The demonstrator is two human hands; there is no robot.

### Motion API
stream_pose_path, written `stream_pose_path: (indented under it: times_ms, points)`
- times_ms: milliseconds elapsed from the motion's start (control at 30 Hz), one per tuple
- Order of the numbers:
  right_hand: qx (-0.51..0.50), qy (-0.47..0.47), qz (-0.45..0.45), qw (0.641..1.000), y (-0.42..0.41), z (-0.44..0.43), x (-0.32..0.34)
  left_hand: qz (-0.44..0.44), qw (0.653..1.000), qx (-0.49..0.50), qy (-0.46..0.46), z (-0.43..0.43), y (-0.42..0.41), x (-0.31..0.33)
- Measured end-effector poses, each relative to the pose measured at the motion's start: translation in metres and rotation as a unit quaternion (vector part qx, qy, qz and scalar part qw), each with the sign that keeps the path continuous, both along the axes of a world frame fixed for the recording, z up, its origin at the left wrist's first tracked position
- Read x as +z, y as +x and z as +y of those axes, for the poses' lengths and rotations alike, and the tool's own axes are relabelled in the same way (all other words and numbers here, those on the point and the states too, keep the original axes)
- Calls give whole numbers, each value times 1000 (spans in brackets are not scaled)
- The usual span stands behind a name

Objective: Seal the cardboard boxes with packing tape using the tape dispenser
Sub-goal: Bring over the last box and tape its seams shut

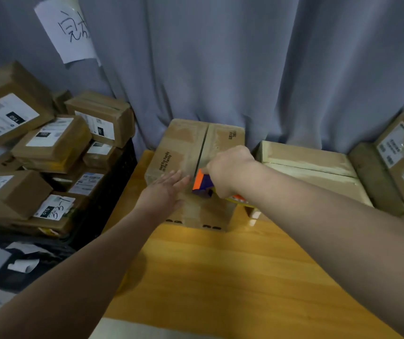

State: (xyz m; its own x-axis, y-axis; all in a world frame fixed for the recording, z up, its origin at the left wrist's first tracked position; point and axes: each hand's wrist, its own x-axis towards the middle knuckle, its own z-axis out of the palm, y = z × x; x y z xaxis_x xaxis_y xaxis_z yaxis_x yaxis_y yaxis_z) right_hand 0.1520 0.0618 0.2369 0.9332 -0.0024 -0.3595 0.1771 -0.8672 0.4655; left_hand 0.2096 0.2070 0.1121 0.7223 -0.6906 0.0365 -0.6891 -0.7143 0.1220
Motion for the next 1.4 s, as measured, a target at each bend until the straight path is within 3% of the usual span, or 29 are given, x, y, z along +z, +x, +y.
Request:
stream_pose_path:
  times_ms: [333, 533, 767, 900, 1067, 1200, 1400]
  points:
    - [10, 16, -12, 1000, -41, -43, 31, 0, 1000, 16, -22, -2, -2, 1]
    - [-25, 12, 8, 1000, -48, -62, 10, 15, 999, 27, -10, -6, -3, 3]
    - [-24, 15, 31, 999, -37, -61, 6, -35, 997, 37, 52, -34, -29, 3]
    - [-31, 26, 38, 998, -32, -57, 7, -30, 999, -12, 8, -44, -36, -3]
    - [-60, 75, 34, 995, -34, -66, 5, -45, 998, 35, -32, 17, -8, -2]
    - [-63, 90, 13, 994, -39, -70, 0, -38, 997, 58, -14, -6, -15, -4]
    - [-57, 88, -15, 994, -44, -77, -11, -58, 997, -53, 6, -62, -32, -10]
